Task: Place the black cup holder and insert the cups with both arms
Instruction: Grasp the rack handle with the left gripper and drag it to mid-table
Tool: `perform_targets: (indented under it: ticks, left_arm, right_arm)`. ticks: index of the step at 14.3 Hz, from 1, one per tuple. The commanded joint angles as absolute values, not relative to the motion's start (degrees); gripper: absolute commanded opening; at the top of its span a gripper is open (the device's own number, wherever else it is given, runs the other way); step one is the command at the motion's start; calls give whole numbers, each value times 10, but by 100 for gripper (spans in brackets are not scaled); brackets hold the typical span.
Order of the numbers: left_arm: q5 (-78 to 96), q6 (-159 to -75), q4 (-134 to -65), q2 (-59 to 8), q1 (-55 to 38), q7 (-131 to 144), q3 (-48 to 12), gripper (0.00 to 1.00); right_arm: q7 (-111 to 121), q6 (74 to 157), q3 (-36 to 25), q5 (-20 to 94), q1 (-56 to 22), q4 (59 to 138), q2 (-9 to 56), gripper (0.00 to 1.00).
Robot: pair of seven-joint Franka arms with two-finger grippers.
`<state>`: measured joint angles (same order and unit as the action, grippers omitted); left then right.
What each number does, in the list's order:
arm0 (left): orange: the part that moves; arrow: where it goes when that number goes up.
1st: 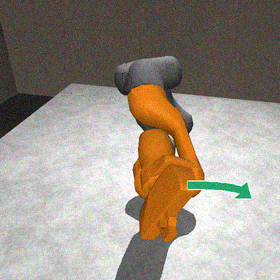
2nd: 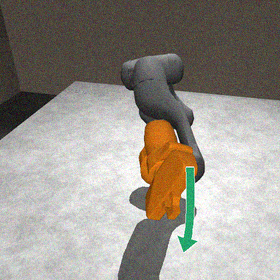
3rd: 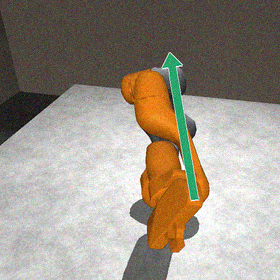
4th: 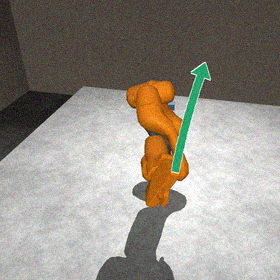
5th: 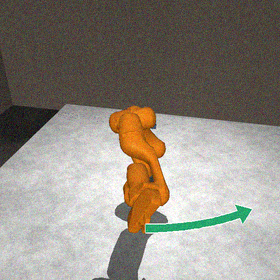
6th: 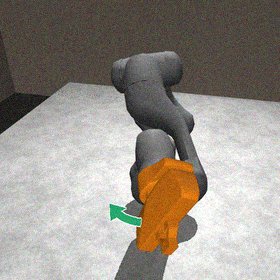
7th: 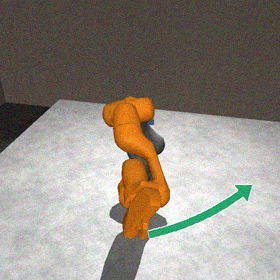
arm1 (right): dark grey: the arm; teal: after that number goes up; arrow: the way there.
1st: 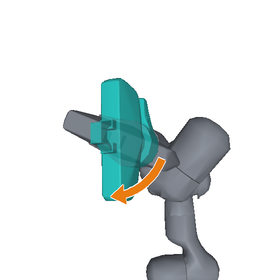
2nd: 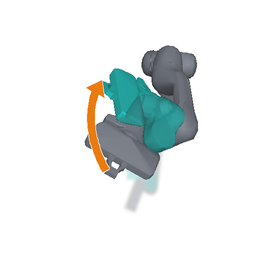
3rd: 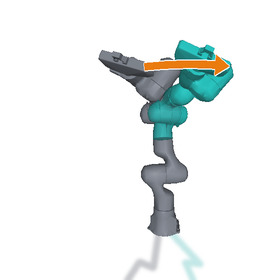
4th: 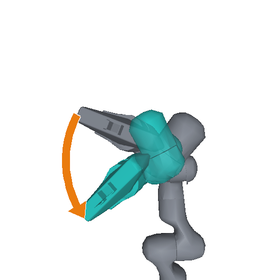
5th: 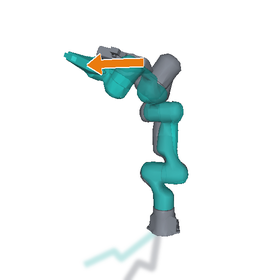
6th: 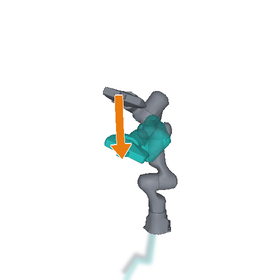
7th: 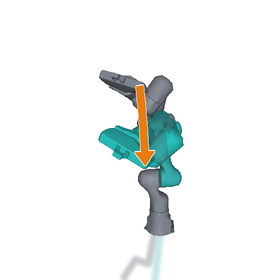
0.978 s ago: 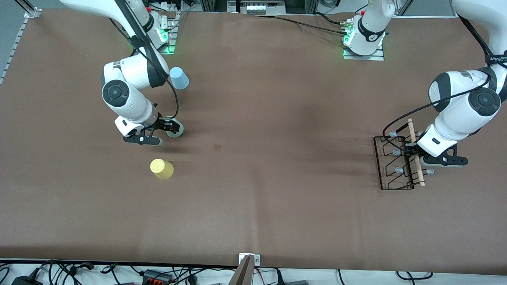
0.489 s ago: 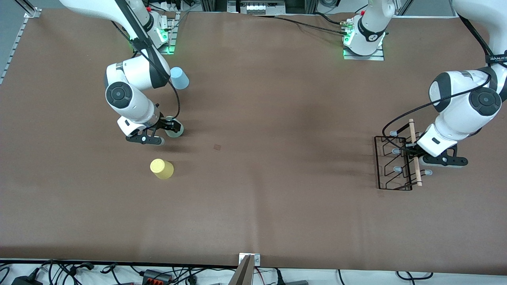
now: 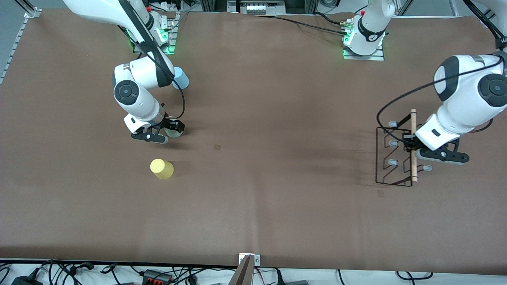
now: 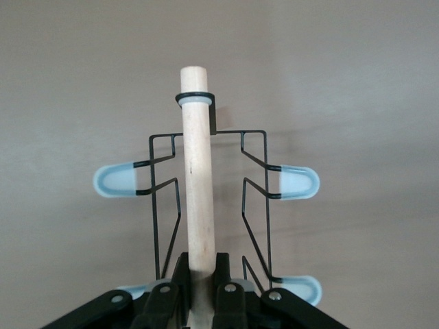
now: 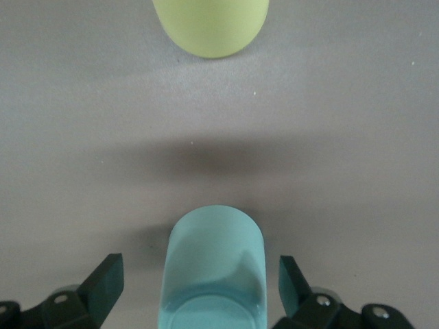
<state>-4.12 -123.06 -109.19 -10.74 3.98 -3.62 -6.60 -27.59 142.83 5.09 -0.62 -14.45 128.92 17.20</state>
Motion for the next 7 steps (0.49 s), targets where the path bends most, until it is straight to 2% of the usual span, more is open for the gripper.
perform_targets:
  ticks: [1,5,7]
  left_arm:
    - [-24,-1210,-1072,-109,40,36,-124,1]
    - [-13,-1236,-1071,-124,38,189,-233,1]
    - [-27,-1258,-1071,-132,35,248,-267,1]
  right_arm:
    - [-287,1441,49,-4,-152,1321,152,100]
    - [-287,1441,49,-4,-152,1330,148,100]
    - [-288,1441,50,-4,-154,1331,149,100]
